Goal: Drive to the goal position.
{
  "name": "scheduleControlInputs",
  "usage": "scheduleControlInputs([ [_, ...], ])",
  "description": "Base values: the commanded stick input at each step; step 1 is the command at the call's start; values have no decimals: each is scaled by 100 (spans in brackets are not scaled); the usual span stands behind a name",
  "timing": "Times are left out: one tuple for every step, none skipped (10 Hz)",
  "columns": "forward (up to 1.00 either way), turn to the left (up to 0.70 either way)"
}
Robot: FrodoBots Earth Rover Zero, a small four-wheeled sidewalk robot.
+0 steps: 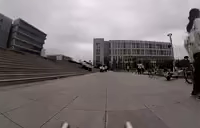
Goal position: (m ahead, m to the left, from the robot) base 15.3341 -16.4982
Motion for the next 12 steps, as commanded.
scheduleControlInputs([
  [67,0],
  [70,0],
  [70,0],
  [70,0],
  [70,0],
  [70,0],
  [70,0],
  [70,0],
  [70,0],
  [70,0],
  [70,0],
  [70,0],
])
